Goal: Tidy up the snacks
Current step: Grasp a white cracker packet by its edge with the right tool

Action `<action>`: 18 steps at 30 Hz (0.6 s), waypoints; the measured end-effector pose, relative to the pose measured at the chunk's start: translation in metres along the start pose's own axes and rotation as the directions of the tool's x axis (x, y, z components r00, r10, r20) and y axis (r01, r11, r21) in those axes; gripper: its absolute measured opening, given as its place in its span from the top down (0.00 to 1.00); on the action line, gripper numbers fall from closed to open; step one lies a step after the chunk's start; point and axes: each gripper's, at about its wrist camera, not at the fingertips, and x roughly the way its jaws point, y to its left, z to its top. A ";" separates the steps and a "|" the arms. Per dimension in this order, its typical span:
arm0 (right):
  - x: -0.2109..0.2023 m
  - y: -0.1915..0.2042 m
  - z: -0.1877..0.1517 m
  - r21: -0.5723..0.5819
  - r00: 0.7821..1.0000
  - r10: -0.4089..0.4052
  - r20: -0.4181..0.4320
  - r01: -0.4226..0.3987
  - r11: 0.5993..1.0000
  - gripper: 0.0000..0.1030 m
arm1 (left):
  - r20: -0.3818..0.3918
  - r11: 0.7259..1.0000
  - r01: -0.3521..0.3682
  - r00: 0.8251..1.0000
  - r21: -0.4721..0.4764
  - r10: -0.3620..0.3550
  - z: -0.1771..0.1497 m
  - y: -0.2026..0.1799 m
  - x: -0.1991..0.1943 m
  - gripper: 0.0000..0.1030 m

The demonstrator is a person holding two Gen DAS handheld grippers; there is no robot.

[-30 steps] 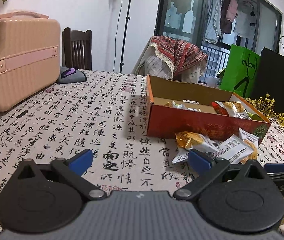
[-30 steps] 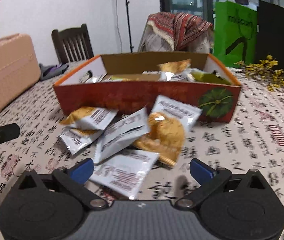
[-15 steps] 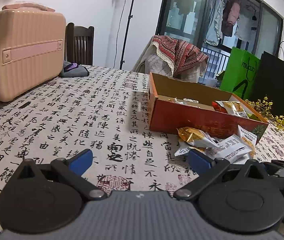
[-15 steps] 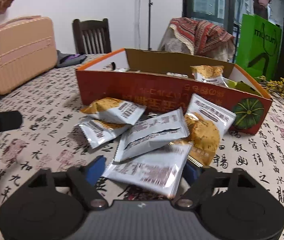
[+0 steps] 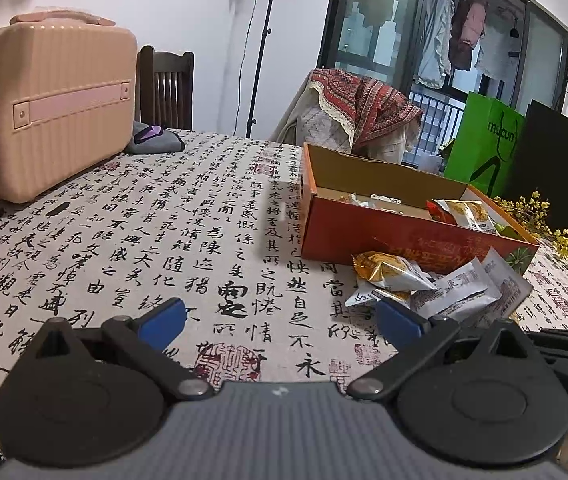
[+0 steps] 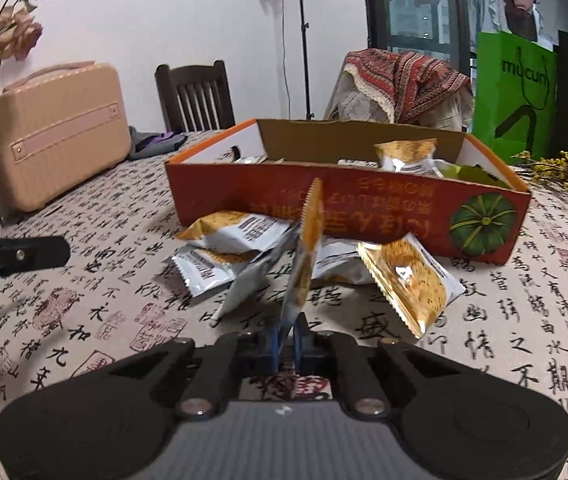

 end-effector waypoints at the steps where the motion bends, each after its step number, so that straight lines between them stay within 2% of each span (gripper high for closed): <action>1: 0.000 -0.001 0.000 0.000 1.000 -0.007 -0.002 0.007 1.000 0.92 | 0.000 1.000 0.000 1.000 0.002 0.000 0.000 -0.001 -0.001 0.00; 5: 0.002 -0.003 0.006 -0.028 0.999 -0.045 0.021 0.046 0.999 0.84 | 0.003 1.000 0.001 1.000 0.011 -0.001 -0.001 -0.005 -0.003 0.00; 17: 0.017 -0.008 0.029 -0.056 0.992 -0.111 0.058 0.114 0.992 0.84 | 0.000 1.000 -0.023 1.000 0.000 0.023 -0.002 0.001 -0.006 0.00; 18: 0.018 -0.009 0.030 -0.057 0.992 -0.112 0.062 0.115 0.992 0.87 | -0.001 1.000 -0.023 1.000 -0.001 0.023 -0.003 0.001 -0.006 0.00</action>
